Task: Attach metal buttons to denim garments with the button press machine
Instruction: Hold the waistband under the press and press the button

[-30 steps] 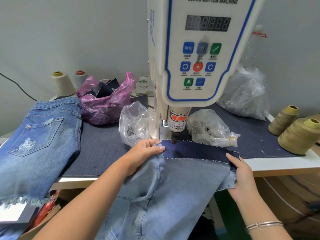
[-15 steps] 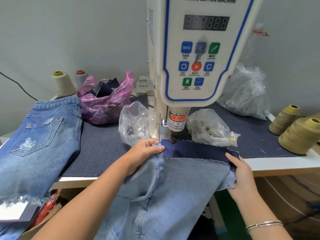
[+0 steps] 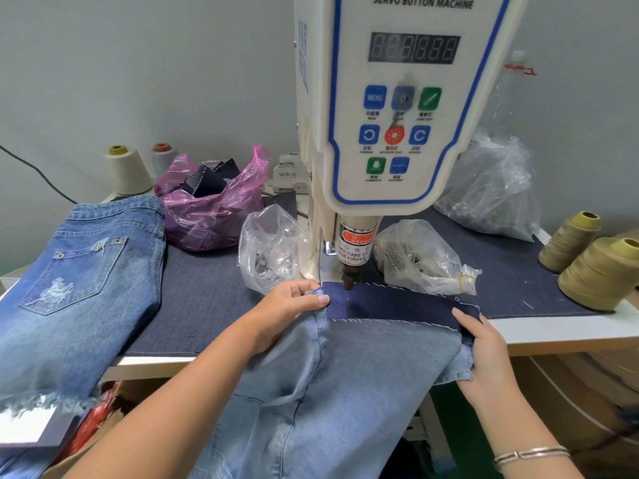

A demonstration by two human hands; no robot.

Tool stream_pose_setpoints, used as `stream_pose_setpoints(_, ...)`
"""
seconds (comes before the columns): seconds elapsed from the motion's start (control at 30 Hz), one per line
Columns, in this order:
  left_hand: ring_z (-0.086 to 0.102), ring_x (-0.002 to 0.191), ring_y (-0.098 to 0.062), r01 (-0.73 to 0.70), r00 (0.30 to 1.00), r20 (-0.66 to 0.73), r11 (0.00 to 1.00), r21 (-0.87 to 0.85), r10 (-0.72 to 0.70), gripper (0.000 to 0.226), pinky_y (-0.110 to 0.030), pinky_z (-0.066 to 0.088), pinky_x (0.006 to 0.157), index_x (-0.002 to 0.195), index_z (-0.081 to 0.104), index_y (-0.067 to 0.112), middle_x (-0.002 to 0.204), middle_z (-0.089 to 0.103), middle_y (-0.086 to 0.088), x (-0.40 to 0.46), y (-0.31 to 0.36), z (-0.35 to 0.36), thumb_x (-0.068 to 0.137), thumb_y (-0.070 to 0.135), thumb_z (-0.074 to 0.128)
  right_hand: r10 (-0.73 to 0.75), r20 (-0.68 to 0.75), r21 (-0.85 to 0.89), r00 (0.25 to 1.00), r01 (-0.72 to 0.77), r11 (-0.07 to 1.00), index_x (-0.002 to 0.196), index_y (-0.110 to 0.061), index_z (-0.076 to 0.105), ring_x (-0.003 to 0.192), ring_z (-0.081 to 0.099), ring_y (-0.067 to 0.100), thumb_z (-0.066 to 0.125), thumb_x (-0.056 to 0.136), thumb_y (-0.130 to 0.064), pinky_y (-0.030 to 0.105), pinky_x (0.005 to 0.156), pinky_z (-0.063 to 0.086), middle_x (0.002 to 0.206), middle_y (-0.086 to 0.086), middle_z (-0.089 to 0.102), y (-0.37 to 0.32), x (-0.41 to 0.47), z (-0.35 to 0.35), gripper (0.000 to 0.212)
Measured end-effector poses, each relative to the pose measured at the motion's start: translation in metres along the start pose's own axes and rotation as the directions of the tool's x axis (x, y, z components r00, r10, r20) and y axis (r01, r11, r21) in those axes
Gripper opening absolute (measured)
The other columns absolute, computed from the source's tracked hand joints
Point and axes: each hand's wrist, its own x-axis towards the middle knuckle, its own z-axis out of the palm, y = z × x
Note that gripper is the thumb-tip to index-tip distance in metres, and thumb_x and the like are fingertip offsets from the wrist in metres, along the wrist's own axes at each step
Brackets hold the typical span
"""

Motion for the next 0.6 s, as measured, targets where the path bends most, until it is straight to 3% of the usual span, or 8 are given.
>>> stream_pose_setpoints(0.23, 0.061, 0.082, -0.022, -0.018, 1.0, 0.004, 1.0, 0.006, 0.018, 0.039, -0.025, 0.05, 0.077, 0.102, 0.06, -0.009, 0.089, 0.063, -0.015, -0.0004, 0.0, -0.0011, 0.078, 0.02, 0.067, -0.004, 0.011, -0.011, 1.0, 0.004, 1.0, 0.091, -0.017, 0.064, 0.064, 0.07, 0.019, 0.058, 0.088, -0.003, 0.029, 0.056, 0.055, 0.072, 0.003, 0.071, -0.0003, -0.0011, 0.0, 0.016)
stream_pose_setpoints(0.37, 0.057, 0.091, -0.031, -0.022, 1.0, -0.002, 1.0, 0.008, 0.022, 0.053, -0.034, 0.047, 0.085, 0.108, 0.052, -0.02, 0.096, 0.06, -0.023, -0.0011, 0.0006, -0.0011, 0.077, 0.02, 0.067, -0.007, 0.012, -0.009, 1.0, 0.007, 1.0, 0.092, -0.017, 0.065, 0.063, 0.07, 0.018, 0.059, 0.087, -0.002, 0.027, 0.053, 0.055, 0.072, 0.003, 0.072, -0.0014, -0.0007, -0.0001, 0.017)
stream_pose_setpoints(0.5, 0.058, 0.088, -0.028, -0.023, 1.0, 0.014, 1.0, 0.013, 0.023, 0.047, -0.03, 0.049, 0.081, 0.107, 0.055, -0.016, 0.094, 0.06, -0.02, -0.0013, 0.0002, -0.0017, 0.078, 0.019, 0.067, -0.005, 0.005, -0.025, 1.0, 0.005, 1.0, 0.094, -0.016, 0.065, 0.066, 0.07, 0.02, 0.059, 0.088, -0.005, 0.032, 0.06, 0.054, 0.076, 0.004, 0.072, -0.0009, 0.0002, -0.0006, 0.015)
stream_pose_setpoints(0.6, 0.061, 0.08, -0.02, -0.028, 1.0, 0.015, 0.999, 0.025, 0.027, 0.031, -0.024, 0.05, 0.075, 0.098, 0.064, -0.006, 0.086, 0.064, -0.012, -0.0003, -0.0005, -0.0016, 0.078, 0.018, 0.067, -0.017, 0.022, -0.029, 1.0, 0.017, 0.999, 0.106, -0.015, 0.065, 0.081, 0.069, 0.026, 0.058, 0.088, -0.003, 0.037, 0.073, 0.053, 0.092, 0.009, 0.073, -0.0015, -0.0005, -0.0009, 0.022)
